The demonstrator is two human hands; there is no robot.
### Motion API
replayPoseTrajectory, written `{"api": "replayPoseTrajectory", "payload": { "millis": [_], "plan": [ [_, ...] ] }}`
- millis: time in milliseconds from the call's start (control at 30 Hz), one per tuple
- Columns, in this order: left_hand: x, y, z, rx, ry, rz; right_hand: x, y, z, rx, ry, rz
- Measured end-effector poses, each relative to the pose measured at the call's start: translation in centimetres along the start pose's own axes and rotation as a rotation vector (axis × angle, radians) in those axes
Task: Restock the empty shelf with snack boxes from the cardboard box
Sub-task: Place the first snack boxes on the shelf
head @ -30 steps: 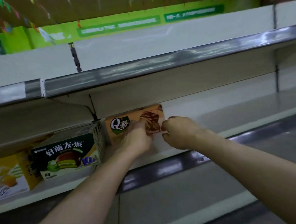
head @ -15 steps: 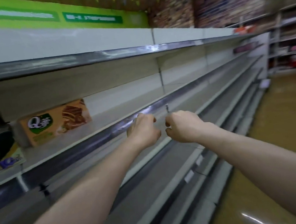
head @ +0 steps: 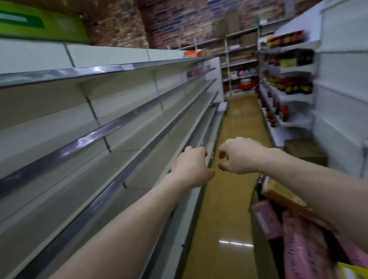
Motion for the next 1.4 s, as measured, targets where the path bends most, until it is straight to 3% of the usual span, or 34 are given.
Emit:
{"api": "replayPoseTrajectory", "payload": {
  "millis": [300, 667, 1033, 1400],
  "plan": [
    [-8.0, -2.5, 13.1, -0.122, 0.056, -0.223, 0.2, 5.4, 17.5, -0.248, -0.04, -0.11],
    [-18.5, -6.6, 16.2, 0.057, 0.145, -0.344, -8.3, 7.8, 29.6, -0.446, -0.109, -0.249],
    [-25.7, -11.3, 14.7, 0.379, 0.485, -0.282, -18.3, 6.4, 34.9, -0.703, -0.402, -0.287],
    [-27.6, -11.0, 14.9, 0.365, 0.658, -0.312, -21.1, 5.7, 34.9, -0.814, -0.699, -0.212]
  ]
}}
Point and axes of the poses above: each hand's wrist, its own y-axis away from the middle knuckle, its own x-axis out of the back of the hand, z = x × y, the point moved 1 cm from there along -y, towards the middle knuckle, and after that the axes turned 4 degrees about z, right-handed, at the moved point
